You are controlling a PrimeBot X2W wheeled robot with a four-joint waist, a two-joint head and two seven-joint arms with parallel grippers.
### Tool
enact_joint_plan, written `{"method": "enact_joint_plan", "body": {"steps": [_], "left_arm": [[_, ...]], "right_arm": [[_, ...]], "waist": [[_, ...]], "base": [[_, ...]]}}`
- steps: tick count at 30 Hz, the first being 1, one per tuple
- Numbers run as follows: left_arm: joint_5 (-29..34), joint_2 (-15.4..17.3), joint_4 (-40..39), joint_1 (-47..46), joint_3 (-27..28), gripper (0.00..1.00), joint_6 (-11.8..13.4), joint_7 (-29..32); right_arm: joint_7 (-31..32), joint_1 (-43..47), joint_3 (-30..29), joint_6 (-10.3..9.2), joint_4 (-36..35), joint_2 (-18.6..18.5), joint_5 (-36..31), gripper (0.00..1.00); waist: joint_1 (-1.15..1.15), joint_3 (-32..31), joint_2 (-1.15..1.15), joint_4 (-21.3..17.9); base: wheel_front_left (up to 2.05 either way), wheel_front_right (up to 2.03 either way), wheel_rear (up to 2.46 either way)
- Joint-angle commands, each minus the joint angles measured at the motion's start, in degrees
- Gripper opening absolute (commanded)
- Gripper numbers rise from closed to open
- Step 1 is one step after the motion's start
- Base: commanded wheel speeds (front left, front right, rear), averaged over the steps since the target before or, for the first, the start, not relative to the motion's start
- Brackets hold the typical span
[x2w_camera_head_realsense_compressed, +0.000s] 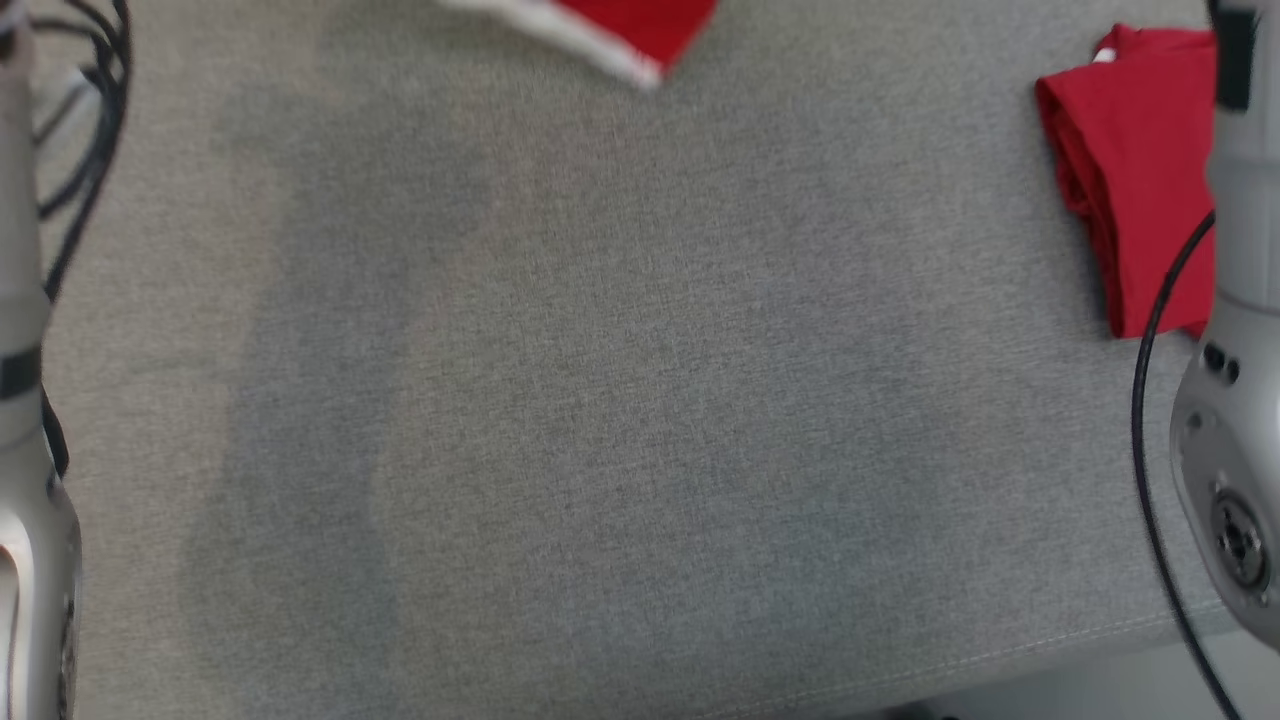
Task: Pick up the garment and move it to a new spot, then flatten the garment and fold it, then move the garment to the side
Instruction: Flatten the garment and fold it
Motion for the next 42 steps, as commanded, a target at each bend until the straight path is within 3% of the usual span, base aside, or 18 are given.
{"method": "enact_joint_plan", "body": {"steps": [1, 5, 12, 16, 20, 26, 33, 42], "left_arm": [[0.62, -0.28, 0.81, -2.33, 1.29, 0.00, 0.01, -2.41], [2.11, -1.70, 1.23, -6.61, 4.22, 0.00, -0.35, -6.25], [3.03, -4.62, 2.59, 2.02, 3.00, 0.00, -2.00, -6.97], [2.15, -6.23, 2.17, 15.89, 0.45, 0.00, -2.41, -6.89], [-0.19, -3.77, 1.08, 29.18, -2.95, 0.00, -2.47, -6.91], [-0.51, 0.33, 1.09, 45.13, -7.64, 0.00, -2.44, -5.89], [-0.72, 3.21, -3.42, 59.00, -10.45, 0.00, 0.71, -2.27], [-1.37, 7.27, -18.53, 74.80, -12.69, 0.00, 7.98, 3.56]], "right_arm": [[-3.75, -2.04, -1.01, -0.14, 1.01, -0.13, -0.97, 0.00], [-13.43, -5.61, -1.18, -0.18, 3.98, -0.59, -2.99, 0.00], [-13.78, 1.43, 5.97, -0.15, 9.09, -3.70, -2.47, 0.00], [-6.30, 12.90, 13.16, -0.13, 5.29, -7.40, 3.80, 0.00], [2.80, 27.29, 17.80, -0.11, -3.69, -12.05, 10.41, 0.00], [15.02, 47.81, 15.63, -0.12, -17.67, -17.76, 15.01, 0.00], [29.59, 68.65, 9.33, -0.13, -30.03, -17.26, 13.74, 0.00], [46.43, 86.00, 3.68, -0.12, -44.76, -13.82, 11.93, 0.00]], "waist": [[-0.02, 6.55, 0.00, 0.20], [-0.02, 6.61, 0.00, 0.67], [-0.02, 4.68, 0.00, 1.76], [-0.02, 1.67, 0.00, 2.61], [-0.02, -2.35, 0.00, 2.41], [-0.02, -8.88, 0.00, 2.03], [-0.02, -15.38, 0.00, 1.97], [-0.02, -18.78, 0.00, 2.01]], "base": [[0.00, 0.00, 0.00], [0.00, 0.00, 0.00], [0.00, 0.00, 0.00], [0.00, 0.00, 0.00], [0.00, 0.00, 0.00], [0.00, 0.00, 0.00], [0.00, 0.00, 0.00], [0.00, 0.00, 0.00]]}}
